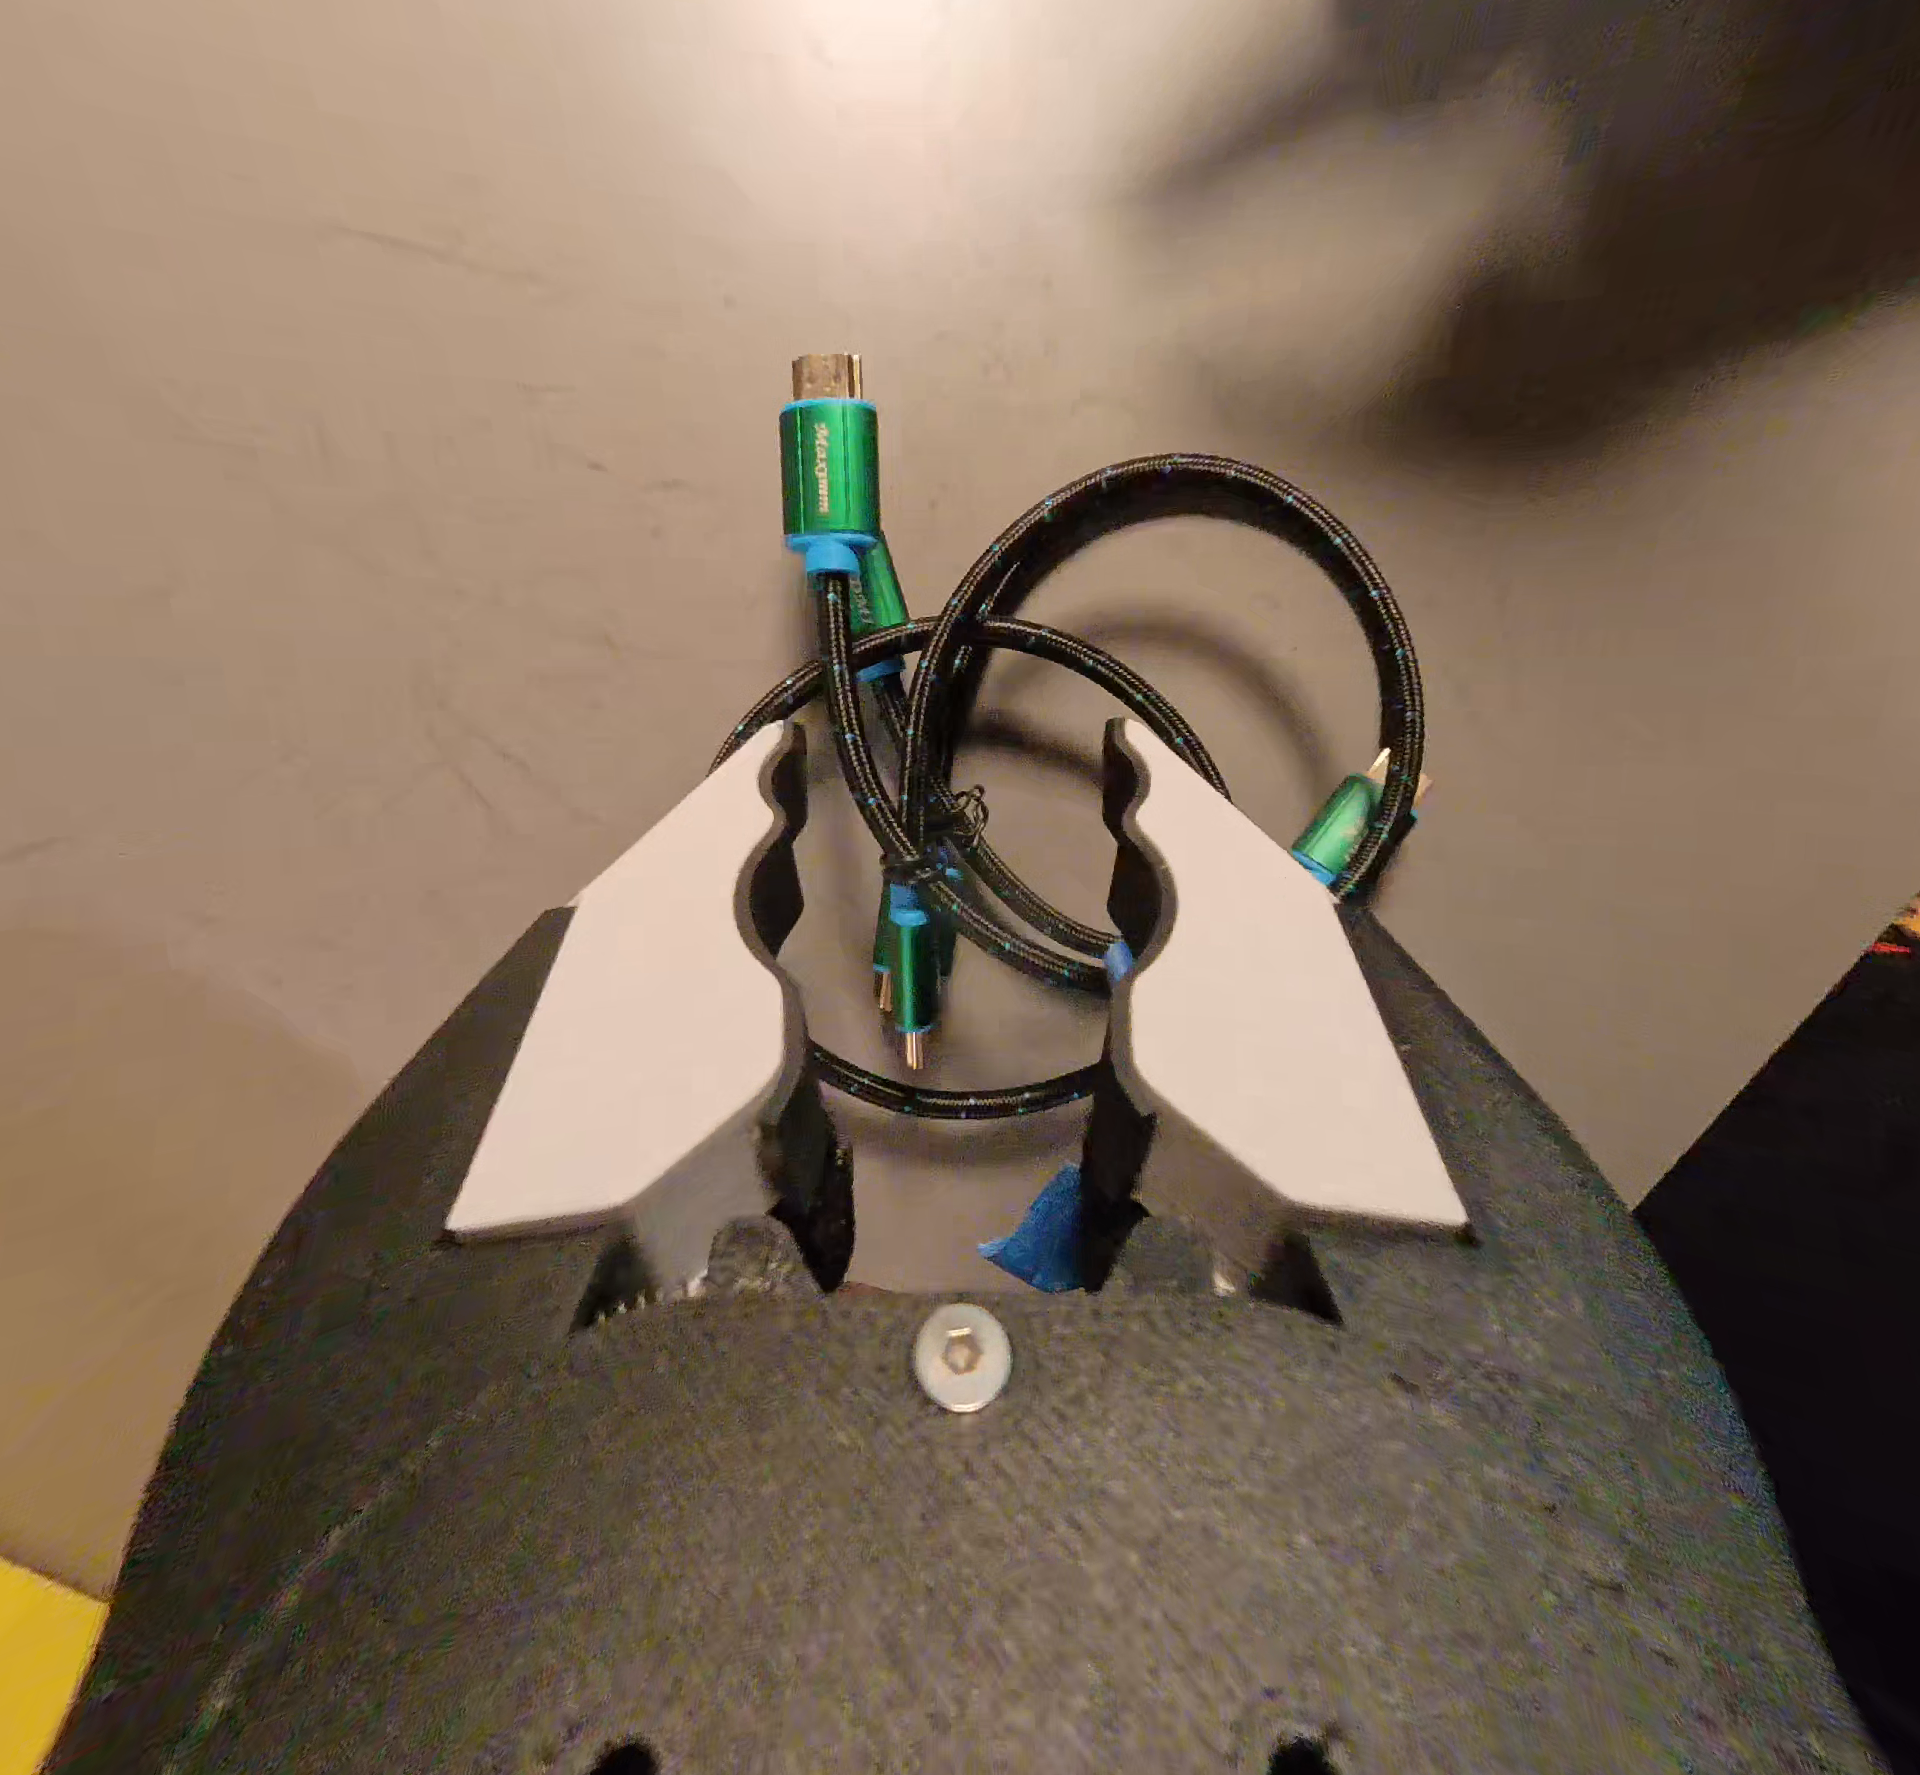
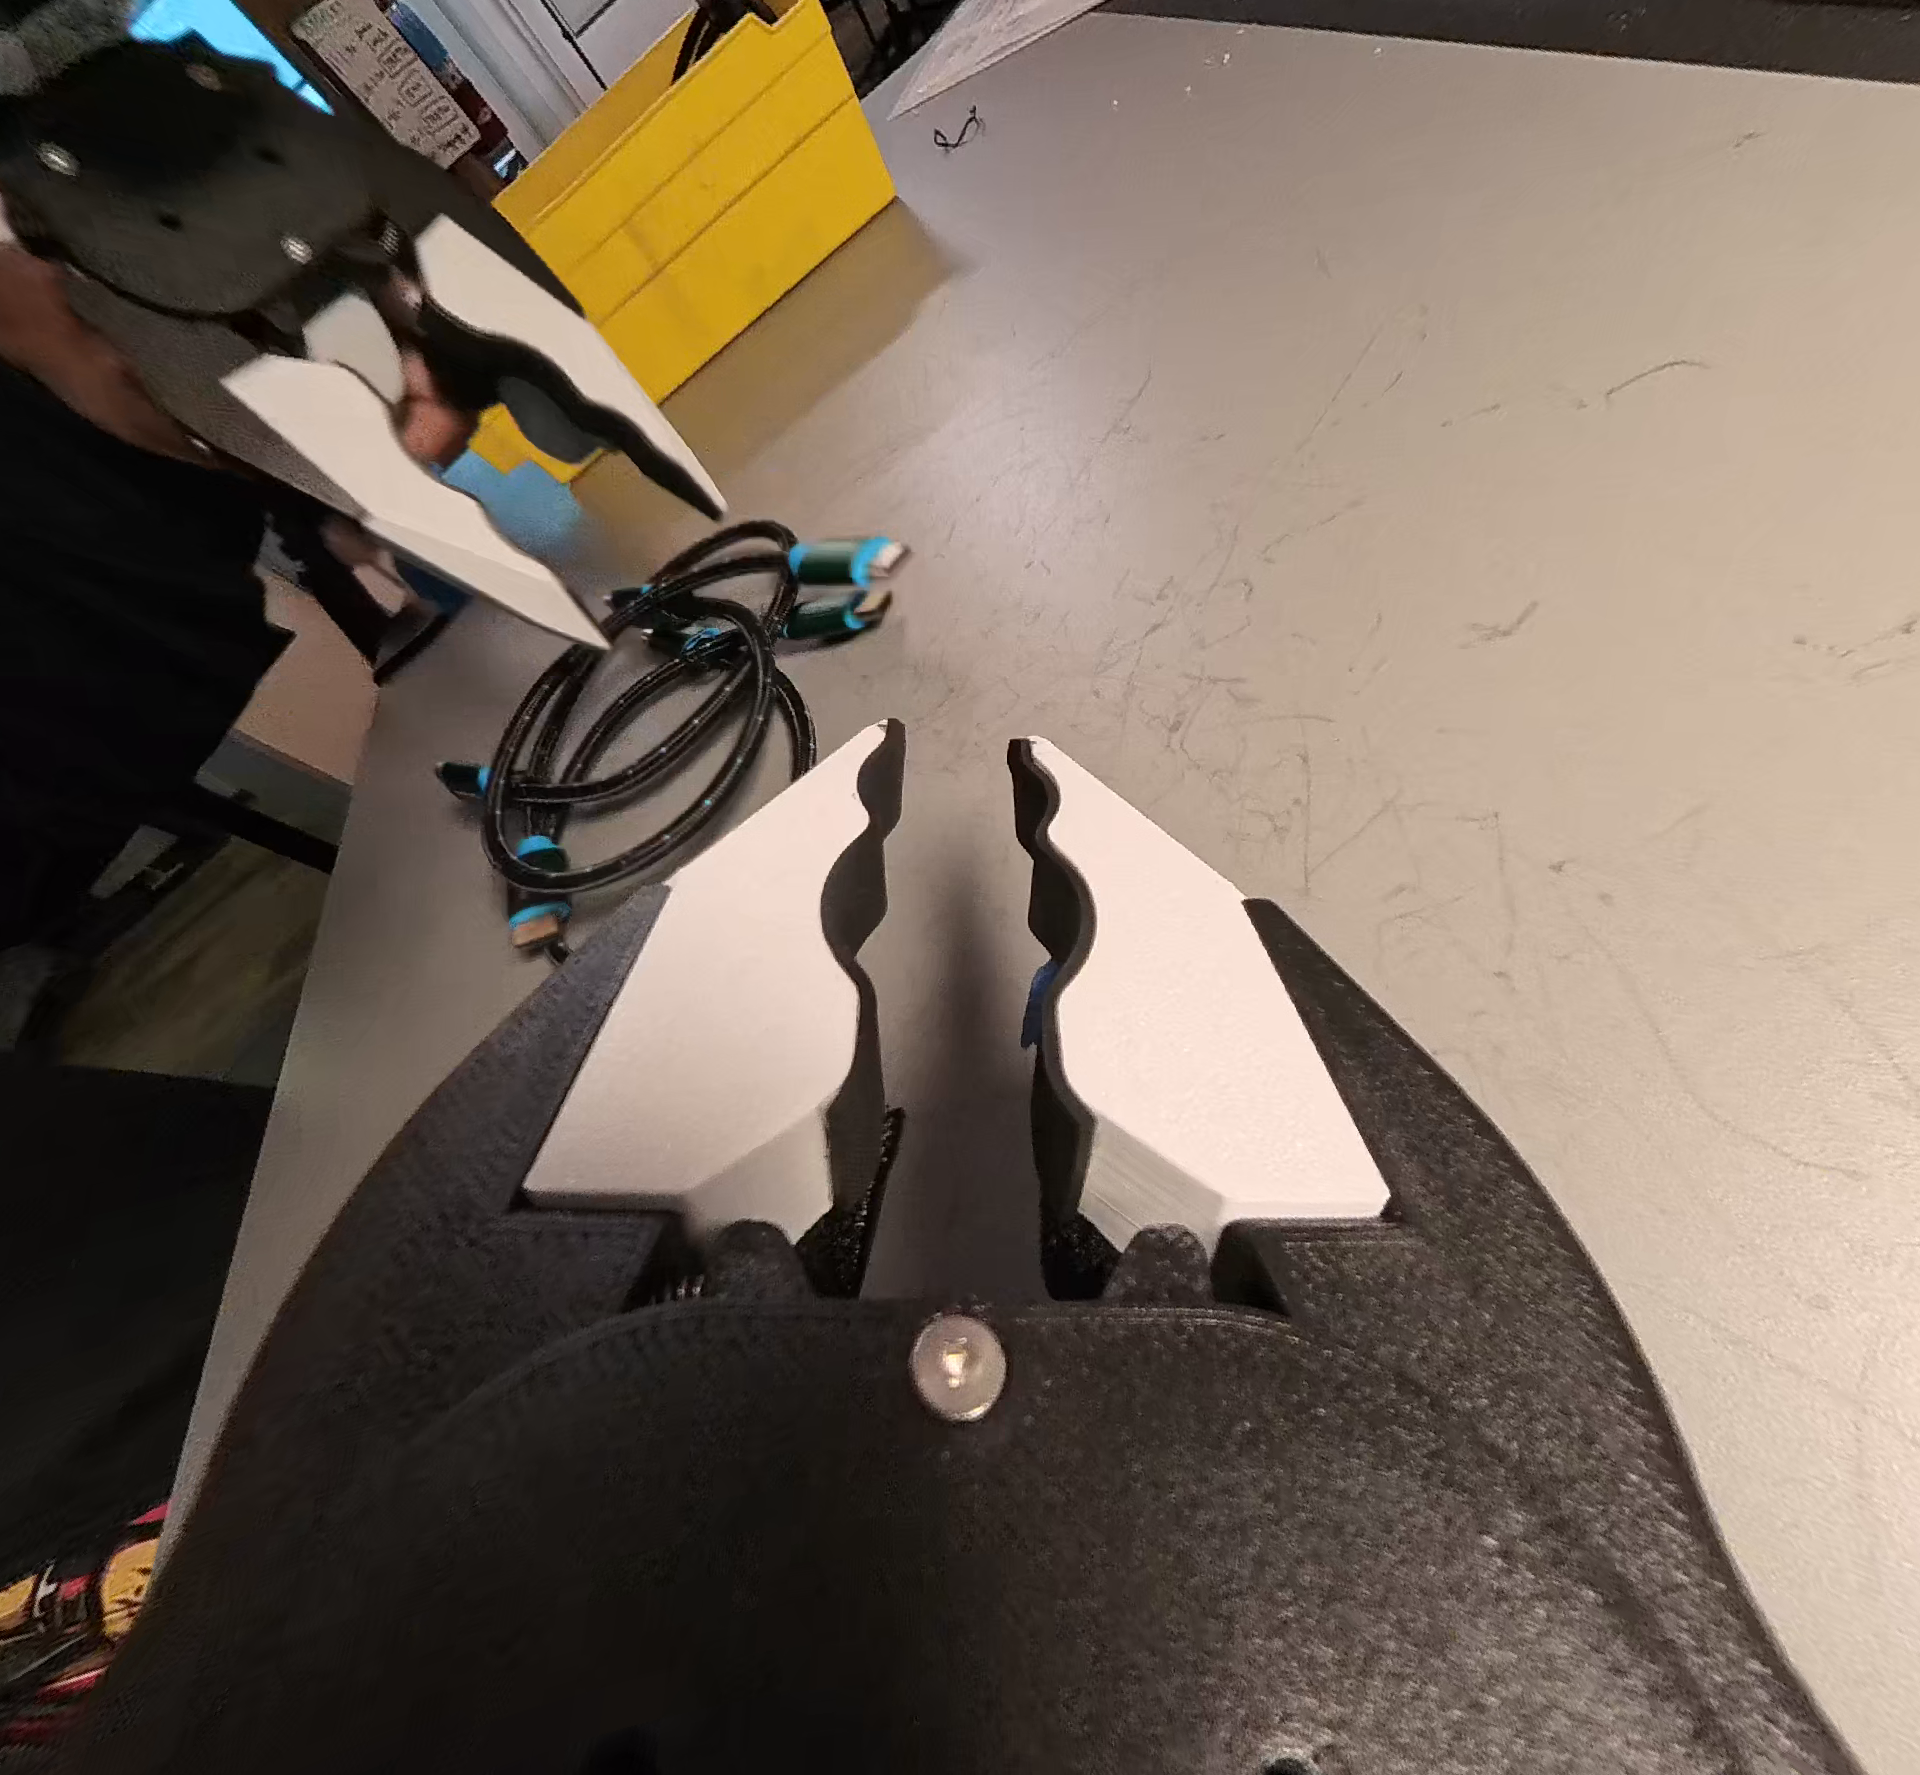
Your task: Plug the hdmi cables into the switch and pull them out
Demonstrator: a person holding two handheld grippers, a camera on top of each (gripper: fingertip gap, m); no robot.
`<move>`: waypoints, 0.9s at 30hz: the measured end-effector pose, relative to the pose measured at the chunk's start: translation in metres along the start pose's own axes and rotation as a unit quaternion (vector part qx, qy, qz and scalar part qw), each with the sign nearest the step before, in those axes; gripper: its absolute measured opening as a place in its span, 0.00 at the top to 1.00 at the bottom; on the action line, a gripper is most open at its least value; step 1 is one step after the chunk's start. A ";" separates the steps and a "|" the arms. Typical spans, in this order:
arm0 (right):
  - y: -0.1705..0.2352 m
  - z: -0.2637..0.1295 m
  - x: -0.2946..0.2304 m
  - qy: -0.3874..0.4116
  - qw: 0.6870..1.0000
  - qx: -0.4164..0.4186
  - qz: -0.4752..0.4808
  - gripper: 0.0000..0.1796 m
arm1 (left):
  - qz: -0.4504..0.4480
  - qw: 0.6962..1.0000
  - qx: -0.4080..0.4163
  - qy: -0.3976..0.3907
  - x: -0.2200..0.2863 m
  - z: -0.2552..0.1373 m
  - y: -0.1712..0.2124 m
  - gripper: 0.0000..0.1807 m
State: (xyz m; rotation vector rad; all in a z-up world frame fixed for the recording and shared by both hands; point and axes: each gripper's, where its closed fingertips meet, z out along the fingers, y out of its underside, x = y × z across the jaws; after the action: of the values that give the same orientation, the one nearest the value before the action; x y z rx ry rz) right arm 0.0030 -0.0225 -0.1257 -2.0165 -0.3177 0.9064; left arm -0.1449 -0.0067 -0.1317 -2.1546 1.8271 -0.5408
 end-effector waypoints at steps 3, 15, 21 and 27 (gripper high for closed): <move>0.000 0.000 0.000 0.000 1.000 0.001 0.000 0.88 | -0.021 0.998 0.056 -0.025 -0.015 -0.045 -0.006 0.66; 0.002 0.002 0.000 0.012 1.000 -0.006 -0.010 0.88 | -0.524 0.785 0.309 -0.118 -0.291 -0.201 0.129 0.60; -0.001 0.000 0.002 0.007 1.000 0.003 0.003 0.88 | -0.536 0.802 0.207 -0.161 -0.333 -0.151 0.160 0.60; -0.002 -0.001 0.001 -0.005 1.000 0.005 0.012 0.88 | -0.507 0.830 0.101 -0.208 -0.355 -0.122 0.170 0.76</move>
State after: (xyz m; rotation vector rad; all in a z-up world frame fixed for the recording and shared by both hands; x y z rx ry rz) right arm 0.0044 -0.0214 -0.1249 -2.0113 -0.2935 0.9310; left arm -0.3981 0.3184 -0.1348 -2.6568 0.2757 -0.3632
